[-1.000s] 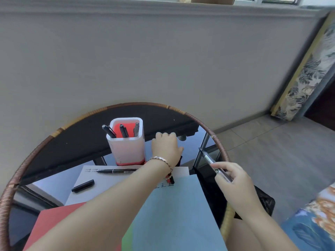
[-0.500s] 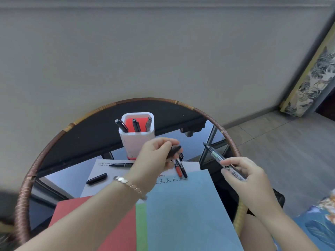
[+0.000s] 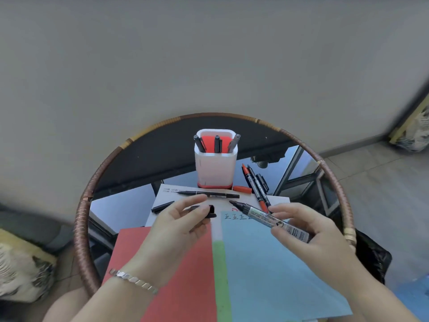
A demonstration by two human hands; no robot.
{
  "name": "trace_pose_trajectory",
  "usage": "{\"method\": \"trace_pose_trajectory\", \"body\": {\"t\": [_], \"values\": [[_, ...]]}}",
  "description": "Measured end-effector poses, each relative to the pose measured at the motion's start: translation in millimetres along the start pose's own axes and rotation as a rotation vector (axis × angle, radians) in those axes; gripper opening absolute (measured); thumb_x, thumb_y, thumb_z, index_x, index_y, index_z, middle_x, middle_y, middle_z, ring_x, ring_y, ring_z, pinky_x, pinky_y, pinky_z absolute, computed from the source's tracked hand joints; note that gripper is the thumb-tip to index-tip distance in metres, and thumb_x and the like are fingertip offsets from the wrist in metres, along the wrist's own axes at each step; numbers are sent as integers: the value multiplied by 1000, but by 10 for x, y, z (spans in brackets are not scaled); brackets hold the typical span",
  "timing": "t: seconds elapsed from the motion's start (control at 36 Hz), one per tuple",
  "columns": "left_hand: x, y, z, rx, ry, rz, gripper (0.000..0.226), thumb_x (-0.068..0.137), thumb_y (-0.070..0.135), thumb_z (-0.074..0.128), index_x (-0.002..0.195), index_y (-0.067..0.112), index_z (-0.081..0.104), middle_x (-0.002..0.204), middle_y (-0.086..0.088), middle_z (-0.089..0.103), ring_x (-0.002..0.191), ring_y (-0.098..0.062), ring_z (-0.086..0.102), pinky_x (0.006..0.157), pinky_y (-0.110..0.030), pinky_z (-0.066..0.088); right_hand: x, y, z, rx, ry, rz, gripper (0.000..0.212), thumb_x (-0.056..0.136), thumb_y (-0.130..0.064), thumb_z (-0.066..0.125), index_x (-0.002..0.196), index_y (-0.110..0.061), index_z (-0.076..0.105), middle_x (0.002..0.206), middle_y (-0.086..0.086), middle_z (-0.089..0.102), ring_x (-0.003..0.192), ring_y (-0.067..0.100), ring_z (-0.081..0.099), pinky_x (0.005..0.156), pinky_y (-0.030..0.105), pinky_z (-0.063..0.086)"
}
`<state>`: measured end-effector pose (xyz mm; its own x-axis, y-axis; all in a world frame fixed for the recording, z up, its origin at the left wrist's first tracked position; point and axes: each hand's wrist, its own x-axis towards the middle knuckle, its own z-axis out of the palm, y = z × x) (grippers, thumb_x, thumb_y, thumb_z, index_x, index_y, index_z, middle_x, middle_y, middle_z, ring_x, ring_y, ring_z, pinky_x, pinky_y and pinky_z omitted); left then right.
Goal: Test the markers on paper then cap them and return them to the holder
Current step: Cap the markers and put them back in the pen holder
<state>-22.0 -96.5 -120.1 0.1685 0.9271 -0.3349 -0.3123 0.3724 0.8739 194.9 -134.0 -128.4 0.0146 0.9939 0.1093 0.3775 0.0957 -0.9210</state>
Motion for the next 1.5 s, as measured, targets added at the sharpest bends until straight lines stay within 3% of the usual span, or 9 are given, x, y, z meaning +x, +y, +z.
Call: {"method": "trace_pose_trajectory", "body": {"t": [0.11,0.5,0.64,0.75,1.03,1.11,1.31,1.39,1.5], "values": [[-28,-42,-2,-69,29,43,36,59,17,67,93,8,63,73,-2,68,60,-6,62,56,-18,53,-32,-97,26,17,-13,1,33,74,-8,71,84,-40,69,64,-6,66,46,0,46,45,10,36],[-95,-97,79,157,-99,98,12,73,6,68,80,15,68,67,6,67,63,-8,61,57,-18,50,-78,-239,33,-68,-84,-39,36,70,-1,73,81,-36,71,68,-12,67,50,-1,52,49,7,38],[-121,-88,143,341,-222,135,11,82,-1,61,84,8,65,59,1,66,50,-9,57,50,-18,46,-45,-275,13,-108,-59,-51,27,54,-46,75,80,-42,71,79,-19,70,59,6,62,55,16,49],[-109,-42,202,384,-269,247,14,81,-6,59,82,7,65,54,1,62,46,-8,52,47,-18,43,-5,-293,-4,6,-39,-31,25,48,-47,74,71,-37,74,70,-15,73,58,5,66,53,12,48],[-66,-44,256,614,-316,670,20,71,19,67,87,30,64,73,17,63,57,-6,56,56,-17,48,67,-237,-112,353,-184,175,24,52,-33,84,71,-21,77,46,3,61,31,4,33,34,10,25],[-10,-78,302,560,-315,608,14,69,24,65,83,24,64,69,11,63,55,-8,55,54,-18,47,37,-196,-127,354,-212,238,25,57,-39,80,73,-20,76,49,2,62,33,6,30,34,12,24],[305,-287,755,541,-243,246,11,82,6,61,81,17,60,66,1,63,58,-12,59,52,-22,46,-110,46,-367,64,-20,256,18,75,-19,64,78,-34,72,58,-4,57,48,9,41,45,16,32],[403,-407,909,723,-220,338,16,86,17,56,90,33,54,86,7,63,78,-13,60,59,-24,48,-194,187,-677,-115,192,206,25,74,-8,65,77,-32,71,71,-8,67,59,0,56,53,6,40],[566,-443,955,1020,-178,601,11,87,15,54,88,26,58,89,9,59,81,-11,56,66,-19,44,-185,464,-1229,-582,546,128,23,73,-5,65,90,-19,70,83,-2,62,72,4,54,62,6,38]]}}
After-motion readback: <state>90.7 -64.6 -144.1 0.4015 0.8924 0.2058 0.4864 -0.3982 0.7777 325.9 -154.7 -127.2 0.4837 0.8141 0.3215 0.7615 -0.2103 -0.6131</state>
